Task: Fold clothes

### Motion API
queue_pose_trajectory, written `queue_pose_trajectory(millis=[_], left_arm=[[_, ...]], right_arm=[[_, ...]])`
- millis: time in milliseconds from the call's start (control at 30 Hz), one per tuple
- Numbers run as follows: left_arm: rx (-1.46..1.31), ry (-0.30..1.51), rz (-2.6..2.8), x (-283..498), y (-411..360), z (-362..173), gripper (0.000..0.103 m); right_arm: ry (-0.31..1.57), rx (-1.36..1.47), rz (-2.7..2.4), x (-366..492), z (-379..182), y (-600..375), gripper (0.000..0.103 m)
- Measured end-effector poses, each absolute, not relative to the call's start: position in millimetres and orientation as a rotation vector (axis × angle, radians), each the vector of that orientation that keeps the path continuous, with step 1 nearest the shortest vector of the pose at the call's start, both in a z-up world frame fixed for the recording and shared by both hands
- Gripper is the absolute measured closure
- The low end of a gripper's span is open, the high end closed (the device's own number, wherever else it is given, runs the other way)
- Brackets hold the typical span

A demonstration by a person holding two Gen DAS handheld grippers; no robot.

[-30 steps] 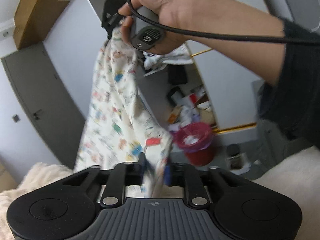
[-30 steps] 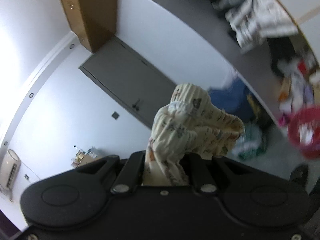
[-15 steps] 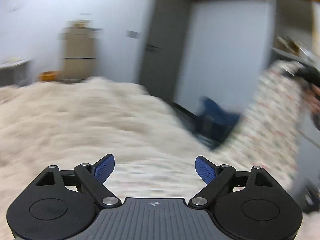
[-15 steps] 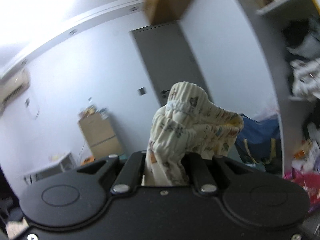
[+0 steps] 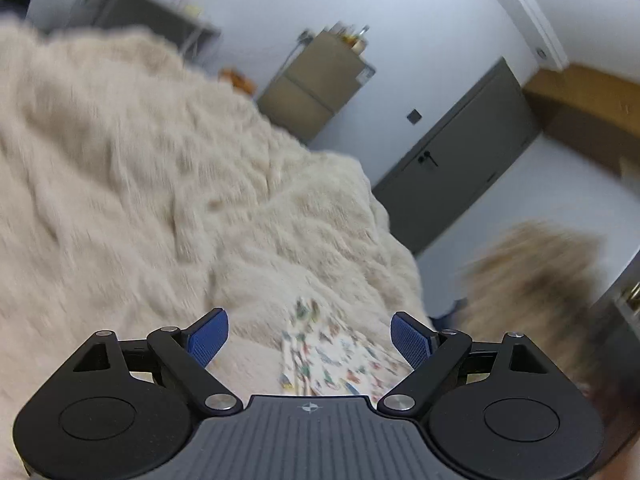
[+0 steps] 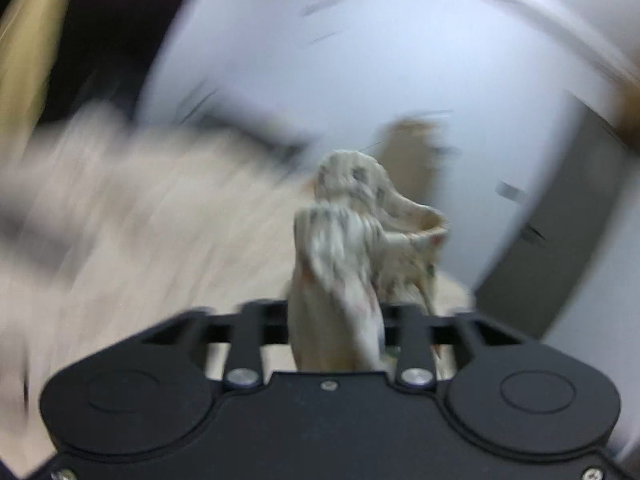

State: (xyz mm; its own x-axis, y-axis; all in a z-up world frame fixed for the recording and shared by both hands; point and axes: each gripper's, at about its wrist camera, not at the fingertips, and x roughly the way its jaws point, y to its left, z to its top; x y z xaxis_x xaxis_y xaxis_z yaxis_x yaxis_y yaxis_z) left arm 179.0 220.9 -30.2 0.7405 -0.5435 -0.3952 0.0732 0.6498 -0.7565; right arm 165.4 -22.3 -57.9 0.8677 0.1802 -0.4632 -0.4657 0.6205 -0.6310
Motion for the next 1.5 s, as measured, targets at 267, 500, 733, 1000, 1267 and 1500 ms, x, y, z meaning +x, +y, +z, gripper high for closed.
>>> queue_pose_trajectory(millis=[267, 500, 733, 1000, 1267, 1500], left_arm=[[-0.831, 0.803, -0.473, 211, 197, -67, 0.018], [-0.748, 0.878, -0.448, 236, 178, -76, 0.028], [-0.639, 0.782, -0.451, 225, 168, -52, 0.079], [-0.431, 0.716, -0.438, 204, 136, -6, 0.048], [-0.224, 0.684, -0.637, 177, 52, 40, 0.025], [-0.051, 0.752, -0.811, 163, -43, 40, 0.024]], right_arm=[[0.302, -0.961, 0.415, 103, -89, -36, 0.037], [0.364, -0.946, 0.422, 92, -88, -84, 0.044], [0.452, -0.933, 0.443, 85, -98, -105, 0.096], [0.559, -0.522, 0.664, 65, -26, -176, 0.069], [0.631, 0.127, 0.444, 83, -2, -397, 0.056], [0.794, 0.462, 0.612, 90, -77, -466, 0.050]])
